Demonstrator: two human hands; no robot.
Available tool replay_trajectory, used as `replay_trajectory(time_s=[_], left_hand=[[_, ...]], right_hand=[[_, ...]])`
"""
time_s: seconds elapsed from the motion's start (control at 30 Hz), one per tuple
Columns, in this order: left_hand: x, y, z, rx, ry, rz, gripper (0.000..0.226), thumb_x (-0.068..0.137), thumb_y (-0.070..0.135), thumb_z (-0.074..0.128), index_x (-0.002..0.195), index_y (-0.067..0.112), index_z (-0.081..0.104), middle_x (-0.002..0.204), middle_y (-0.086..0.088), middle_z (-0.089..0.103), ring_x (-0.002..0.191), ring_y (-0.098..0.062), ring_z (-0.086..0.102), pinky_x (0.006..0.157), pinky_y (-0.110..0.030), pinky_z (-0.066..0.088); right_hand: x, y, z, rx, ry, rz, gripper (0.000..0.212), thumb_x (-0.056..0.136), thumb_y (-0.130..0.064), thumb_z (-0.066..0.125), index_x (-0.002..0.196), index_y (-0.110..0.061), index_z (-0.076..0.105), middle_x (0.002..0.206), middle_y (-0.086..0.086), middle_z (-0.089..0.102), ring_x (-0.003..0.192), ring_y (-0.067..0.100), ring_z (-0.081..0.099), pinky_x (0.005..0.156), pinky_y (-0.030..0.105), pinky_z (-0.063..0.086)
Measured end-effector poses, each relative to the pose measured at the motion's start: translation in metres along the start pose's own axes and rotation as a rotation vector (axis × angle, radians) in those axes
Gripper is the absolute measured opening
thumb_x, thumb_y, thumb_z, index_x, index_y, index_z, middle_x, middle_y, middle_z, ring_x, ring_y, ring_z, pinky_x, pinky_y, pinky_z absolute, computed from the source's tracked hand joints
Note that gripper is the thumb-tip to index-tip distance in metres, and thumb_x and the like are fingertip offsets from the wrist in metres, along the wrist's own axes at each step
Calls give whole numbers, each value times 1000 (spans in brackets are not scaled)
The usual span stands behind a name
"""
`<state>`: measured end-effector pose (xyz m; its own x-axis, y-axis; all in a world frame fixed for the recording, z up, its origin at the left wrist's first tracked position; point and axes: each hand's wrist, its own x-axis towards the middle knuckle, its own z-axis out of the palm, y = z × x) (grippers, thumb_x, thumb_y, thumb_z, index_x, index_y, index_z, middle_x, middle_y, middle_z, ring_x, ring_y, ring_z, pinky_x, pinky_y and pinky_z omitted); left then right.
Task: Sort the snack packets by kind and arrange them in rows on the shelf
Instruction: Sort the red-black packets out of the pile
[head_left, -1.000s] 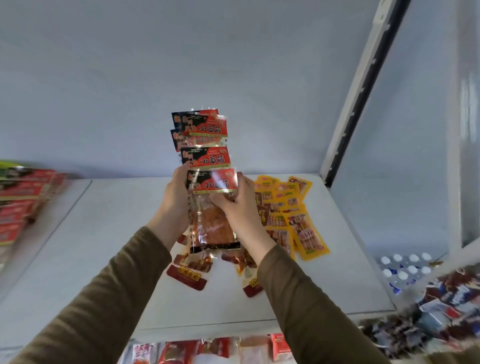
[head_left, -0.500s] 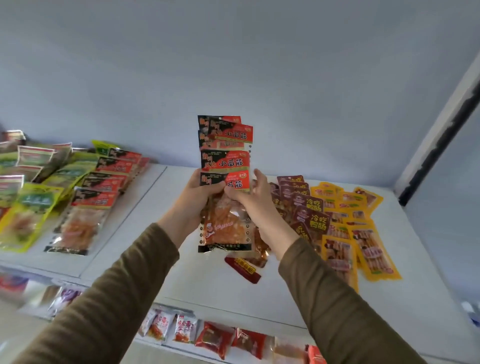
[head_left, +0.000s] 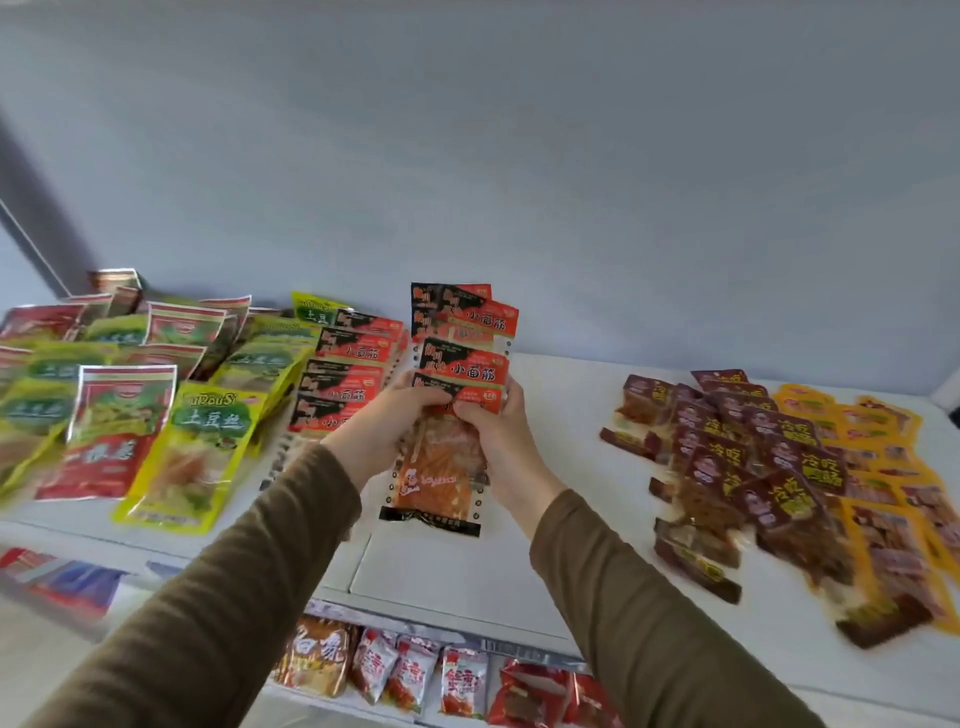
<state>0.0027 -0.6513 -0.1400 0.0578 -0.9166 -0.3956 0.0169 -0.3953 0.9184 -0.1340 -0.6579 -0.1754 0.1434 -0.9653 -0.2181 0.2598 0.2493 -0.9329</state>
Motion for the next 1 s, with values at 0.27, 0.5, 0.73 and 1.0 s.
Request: replay_trajectory(time_s=[0.27,0.5,0.73,1.0], left_hand=[[36,1,-45,130,13,37,52,91,13,73,135,22,48,113,-5,73,96,-24,74,73,-39,63],[45,-9,-56,256,-29,156,92,89,5,72,156,37,19,122,0,68,106,-22,70,92,-47,59],[49,-13,-54,379,65,195,118,87,-3,71,159,44,-11,166,-10,19,126,-39,56,57,-24,57],[46,-12,-53,433,63,265,114,84,-3,72,158,47,0,153,-13,36,114,-34,62,71,-40,63]], right_hand=[[17,12,46,-318,163,-77,53,90,-28,72,133,-34,43,118,-7,65,112,16,63,97,42,55],[19,17,41,-570,139,-143,37,91,-36,70,123,-33,50,110,-14,68,101,8,65,97,42,55],[12,21,44,-497,197,-190,48,100,-24,59,144,-26,39,117,-22,57,108,2,60,88,19,50],[10,22,47,-558,175,-185,67,102,-27,56,158,-21,21,140,-6,53,127,13,53,109,36,45]])
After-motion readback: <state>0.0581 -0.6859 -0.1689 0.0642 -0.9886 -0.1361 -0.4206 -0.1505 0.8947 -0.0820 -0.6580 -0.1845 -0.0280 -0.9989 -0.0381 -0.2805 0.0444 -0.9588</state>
